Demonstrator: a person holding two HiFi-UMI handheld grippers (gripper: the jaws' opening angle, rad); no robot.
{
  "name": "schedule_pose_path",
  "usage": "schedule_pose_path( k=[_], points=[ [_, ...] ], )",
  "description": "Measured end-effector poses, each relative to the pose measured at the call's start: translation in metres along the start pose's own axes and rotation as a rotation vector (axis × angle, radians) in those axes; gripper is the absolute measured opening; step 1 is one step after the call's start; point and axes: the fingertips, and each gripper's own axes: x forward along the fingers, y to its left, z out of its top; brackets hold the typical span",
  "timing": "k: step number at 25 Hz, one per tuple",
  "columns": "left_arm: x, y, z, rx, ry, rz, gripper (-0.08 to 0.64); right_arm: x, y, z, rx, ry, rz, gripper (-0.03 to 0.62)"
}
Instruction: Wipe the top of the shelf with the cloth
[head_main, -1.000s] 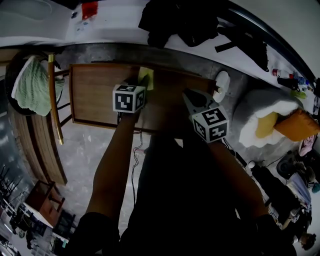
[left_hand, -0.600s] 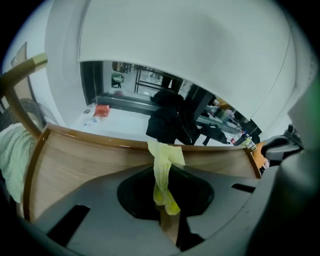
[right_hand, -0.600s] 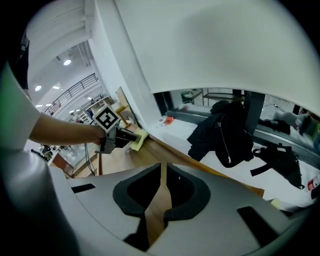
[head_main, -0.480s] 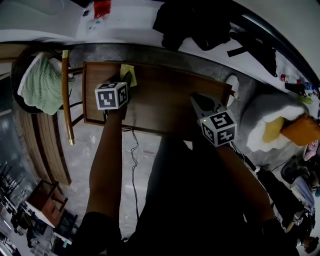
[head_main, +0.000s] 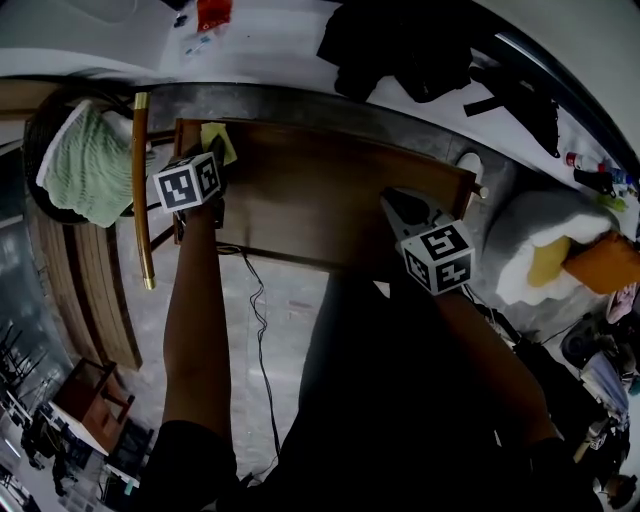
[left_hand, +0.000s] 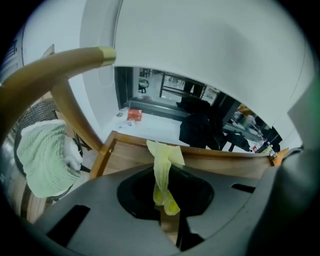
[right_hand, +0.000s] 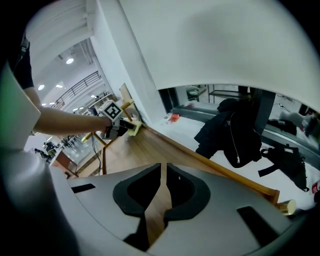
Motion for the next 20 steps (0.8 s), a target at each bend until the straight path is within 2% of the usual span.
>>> schedule_pose_path(
  k=[5, 10, 13, 15, 17, 20],
  points=[
    [-0.005, 0.038, 0.004, -0.037, -0.002, 0.109, 0.034, -0.005, -0.005, -0.003, -0.005, 0.010, -0.005, 0.044],
    [-0.012, 0.063, 0.009, -0.035, 0.002, 0.221, 0.034, -0.016, -0.019, -0.003, -0.010, -0.001, -0.023, 0.044],
    [-0.016, 0.064, 0.010, -0.057, -0.017, 0.266, 0.034, -0.030, -0.039, -0.004, -0.007, -0.017, -0.050, 0.044],
    [-0.020, 0.046, 0.013, -0.063, -0.038, 0.245, 0.034, -0.040, -0.056, -0.003, 0.014, -0.039, -0.075, 0.044],
    [-0.020, 0.010, 0.012, -0.084, -0.054, 0.189, 0.034, -0.050, -0.074, -0.006, 0.036, -0.058, -0.101, 0.044],
    [-0.013, -0.078, -0.004, -0.083, -0.044, 0.065, 0.034, -0.066, -0.098, -0.016, 0.083, -0.074, -0.142, 0.043]
  ],
)
